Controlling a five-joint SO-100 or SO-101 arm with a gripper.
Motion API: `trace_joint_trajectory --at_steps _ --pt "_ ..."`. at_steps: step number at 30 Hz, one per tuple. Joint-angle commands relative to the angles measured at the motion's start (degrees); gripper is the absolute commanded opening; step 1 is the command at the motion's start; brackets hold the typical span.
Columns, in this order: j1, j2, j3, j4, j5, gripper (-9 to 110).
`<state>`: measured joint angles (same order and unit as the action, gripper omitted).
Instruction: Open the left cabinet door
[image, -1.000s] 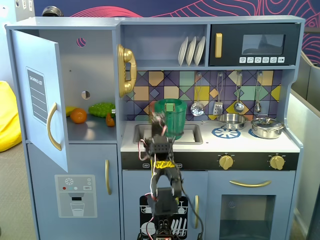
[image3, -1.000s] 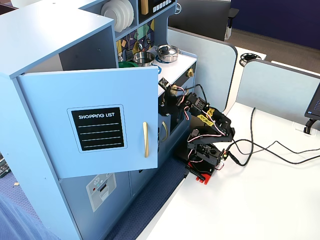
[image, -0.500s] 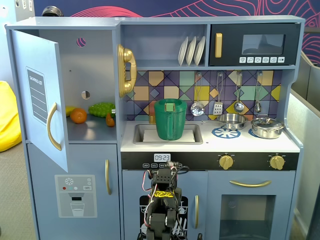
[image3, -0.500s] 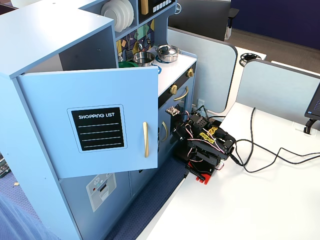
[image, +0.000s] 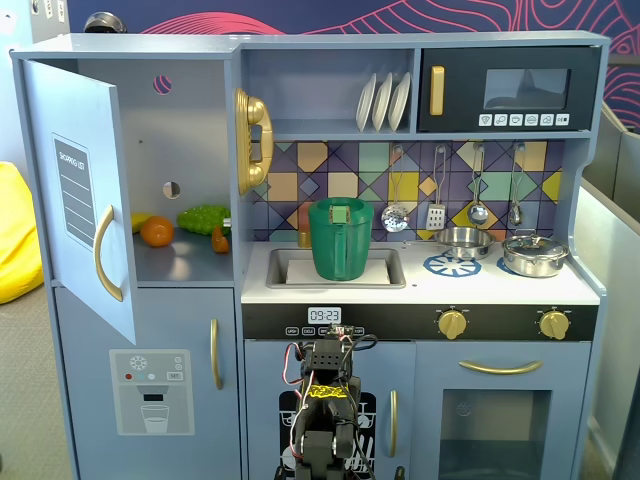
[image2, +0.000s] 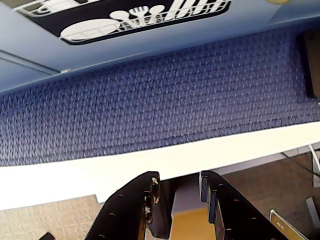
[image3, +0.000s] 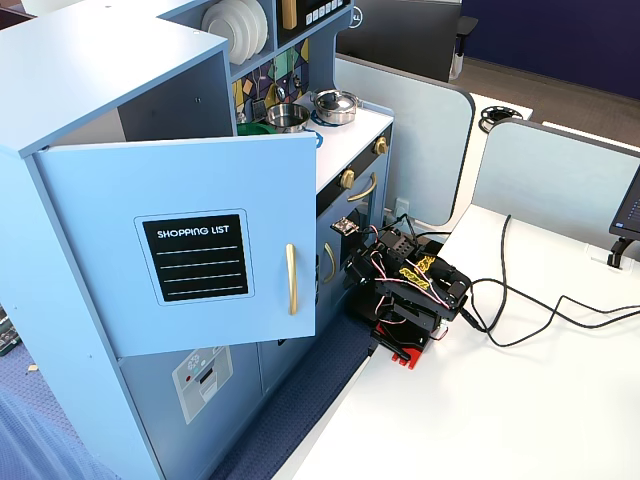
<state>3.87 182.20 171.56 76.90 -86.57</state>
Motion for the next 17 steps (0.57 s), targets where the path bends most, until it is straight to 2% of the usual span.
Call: trace_joint_trajectory --at_steps 1,17 --pt "-0.35 -0.09 0.18 10.72 0.7 2" --pt "-0.09 -0.09 0.18 10.9 -0.09 2"
